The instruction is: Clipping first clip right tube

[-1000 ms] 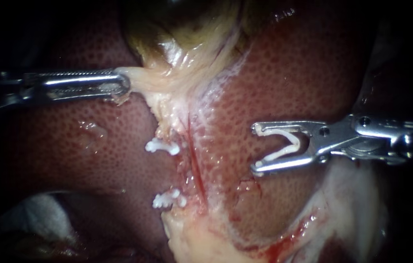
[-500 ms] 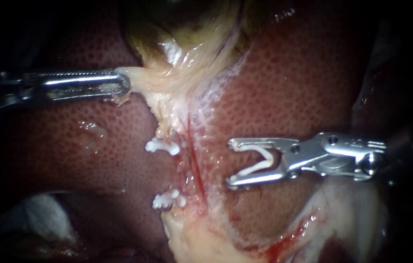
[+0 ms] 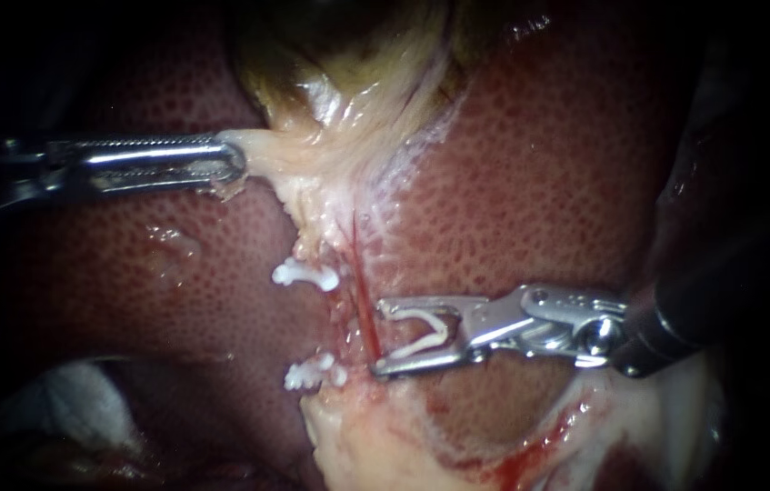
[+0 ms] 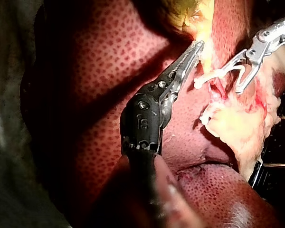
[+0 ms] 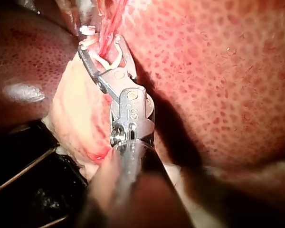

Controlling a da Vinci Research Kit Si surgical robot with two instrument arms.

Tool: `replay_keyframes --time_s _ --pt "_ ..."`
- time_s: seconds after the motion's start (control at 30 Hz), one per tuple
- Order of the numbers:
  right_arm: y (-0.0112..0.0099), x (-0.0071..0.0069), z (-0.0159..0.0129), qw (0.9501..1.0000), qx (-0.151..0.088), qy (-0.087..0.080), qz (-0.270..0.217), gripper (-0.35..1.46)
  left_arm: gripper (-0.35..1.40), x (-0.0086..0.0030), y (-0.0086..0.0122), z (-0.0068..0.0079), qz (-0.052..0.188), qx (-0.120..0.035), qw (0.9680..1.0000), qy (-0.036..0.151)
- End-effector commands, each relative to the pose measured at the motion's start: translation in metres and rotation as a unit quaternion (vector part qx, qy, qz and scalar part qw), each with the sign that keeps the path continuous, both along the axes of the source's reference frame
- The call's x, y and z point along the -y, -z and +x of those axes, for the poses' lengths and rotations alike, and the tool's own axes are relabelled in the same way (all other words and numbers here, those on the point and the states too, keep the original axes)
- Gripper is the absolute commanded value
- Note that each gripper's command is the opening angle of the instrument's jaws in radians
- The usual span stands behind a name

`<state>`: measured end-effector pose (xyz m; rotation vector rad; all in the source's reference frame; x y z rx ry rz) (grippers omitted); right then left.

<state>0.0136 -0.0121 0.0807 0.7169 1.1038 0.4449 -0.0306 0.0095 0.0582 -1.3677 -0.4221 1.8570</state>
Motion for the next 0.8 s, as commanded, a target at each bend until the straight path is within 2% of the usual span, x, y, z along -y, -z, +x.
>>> replay_keyframes --time_s 0.03,0.6,0.8 --pt "-0.0003 0.0002 0.0003 1.0000 0.000 0.001 0.001 0.49 -0.35 0.0000 0.0000 0.0000 0.000 0.000 1.0000 0.000" --pt "-0.0014 0.0021 0.0018 0.9992 0.001 0.015 0.037 0.48 -0.35 0.0001 -0.0001 -0.0002 0.000 -0.001 1.0000 0.001" --pt "-0.0013 0.0023 0.0015 0.9980 0.000 0.024 0.058 0.38 -0.35 0.0001 -0.0001 -0.0002 0.000 -0.001 1.0000 0.001"
